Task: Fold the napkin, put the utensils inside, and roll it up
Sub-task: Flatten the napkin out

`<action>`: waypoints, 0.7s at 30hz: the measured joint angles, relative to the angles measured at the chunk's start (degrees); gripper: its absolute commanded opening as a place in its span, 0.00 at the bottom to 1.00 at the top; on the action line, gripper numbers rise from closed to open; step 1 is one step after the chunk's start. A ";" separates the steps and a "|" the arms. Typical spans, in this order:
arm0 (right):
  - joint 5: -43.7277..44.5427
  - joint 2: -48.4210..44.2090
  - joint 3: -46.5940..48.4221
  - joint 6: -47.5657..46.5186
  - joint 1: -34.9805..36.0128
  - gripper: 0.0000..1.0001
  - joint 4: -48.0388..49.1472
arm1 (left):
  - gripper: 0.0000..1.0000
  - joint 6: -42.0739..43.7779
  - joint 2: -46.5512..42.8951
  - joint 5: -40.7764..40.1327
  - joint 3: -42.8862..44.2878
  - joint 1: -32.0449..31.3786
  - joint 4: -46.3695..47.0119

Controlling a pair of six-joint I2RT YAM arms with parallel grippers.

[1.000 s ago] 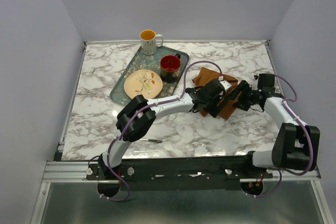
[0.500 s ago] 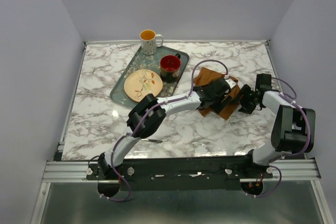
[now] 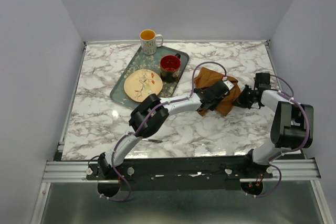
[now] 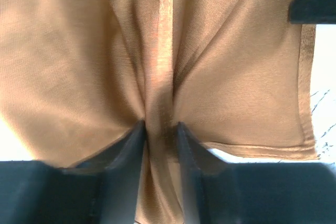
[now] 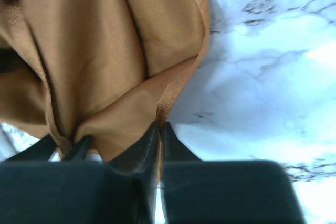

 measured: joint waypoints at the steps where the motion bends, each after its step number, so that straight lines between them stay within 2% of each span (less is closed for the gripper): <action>1: -0.28 -0.02 0.00 0.07 0.00 0.01 0.04 | 0.21 0.07 -0.09 -0.02 -0.22 0.00 0.17; 2: -0.72 -0.50 -0.07 -0.26 0.00 0.01 0.07 | 0.12 0.28 -0.44 -0.17 -0.61 0.00 0.17; 4: -1.05 -3.26 -0.74 -0.83 0.00 0.01 -0.55 | 0.12 0.63 -1.27 -0.66 -1.07 0.00 -0.20; 9: -0.35 -16.48 -1.05 -2.73 0.02 0.01 -5.20 | 0.14 2.34 -6.67 -1.53 -1.49 -0.02 -2.25; 14: 3.23 -30.60 0.63 -3.98 0.26 0.01 -11.58 | 0.14 4.31 -20.55 -0.55 -4.44 -0.55 -2.34; 18: 9.42 -40.63 4.39 -5.09 0.39 0.01 -15.10 | 0.22 4.52 -27.15 0.28 -4.44 -0.63 -2.43; 21: 14.36 -44.06 4.83 -5.88 -0.02 0.01 -16.41 | 0.23 4.39 -30.27 0.31 -6.01 0.42 -3.04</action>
